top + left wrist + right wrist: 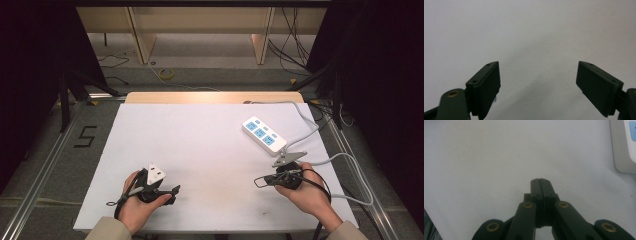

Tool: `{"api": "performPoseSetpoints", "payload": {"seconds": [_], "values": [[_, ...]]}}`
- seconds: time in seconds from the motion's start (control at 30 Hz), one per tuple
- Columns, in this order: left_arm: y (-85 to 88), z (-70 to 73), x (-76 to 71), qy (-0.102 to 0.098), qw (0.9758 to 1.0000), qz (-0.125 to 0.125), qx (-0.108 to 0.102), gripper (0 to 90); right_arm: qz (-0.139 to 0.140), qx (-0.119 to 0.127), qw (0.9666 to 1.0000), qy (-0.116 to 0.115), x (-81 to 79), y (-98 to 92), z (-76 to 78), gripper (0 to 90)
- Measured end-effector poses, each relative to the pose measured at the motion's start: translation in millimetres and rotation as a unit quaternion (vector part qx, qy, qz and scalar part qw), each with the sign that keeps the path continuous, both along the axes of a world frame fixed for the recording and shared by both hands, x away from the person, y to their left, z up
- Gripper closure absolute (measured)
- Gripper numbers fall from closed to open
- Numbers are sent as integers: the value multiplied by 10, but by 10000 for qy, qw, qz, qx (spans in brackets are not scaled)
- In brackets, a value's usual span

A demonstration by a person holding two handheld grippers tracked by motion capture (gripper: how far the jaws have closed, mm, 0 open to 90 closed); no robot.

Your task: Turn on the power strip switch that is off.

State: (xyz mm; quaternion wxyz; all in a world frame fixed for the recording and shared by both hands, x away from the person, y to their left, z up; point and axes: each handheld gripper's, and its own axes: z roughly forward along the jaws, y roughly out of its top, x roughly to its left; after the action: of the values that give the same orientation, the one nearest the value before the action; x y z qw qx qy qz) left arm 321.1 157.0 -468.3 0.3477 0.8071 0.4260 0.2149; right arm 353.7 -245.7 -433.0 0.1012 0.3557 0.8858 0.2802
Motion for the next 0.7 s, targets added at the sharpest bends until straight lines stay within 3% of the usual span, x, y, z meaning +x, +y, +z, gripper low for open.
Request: {"api": "performPoseSetpoints", "payload": {"seconds": [0.7], "values": [[8, 2, 4, -12, 10000, 21, 16, 191, -81, -141, 9998, -70, 219, 11, 151, 900]]}}
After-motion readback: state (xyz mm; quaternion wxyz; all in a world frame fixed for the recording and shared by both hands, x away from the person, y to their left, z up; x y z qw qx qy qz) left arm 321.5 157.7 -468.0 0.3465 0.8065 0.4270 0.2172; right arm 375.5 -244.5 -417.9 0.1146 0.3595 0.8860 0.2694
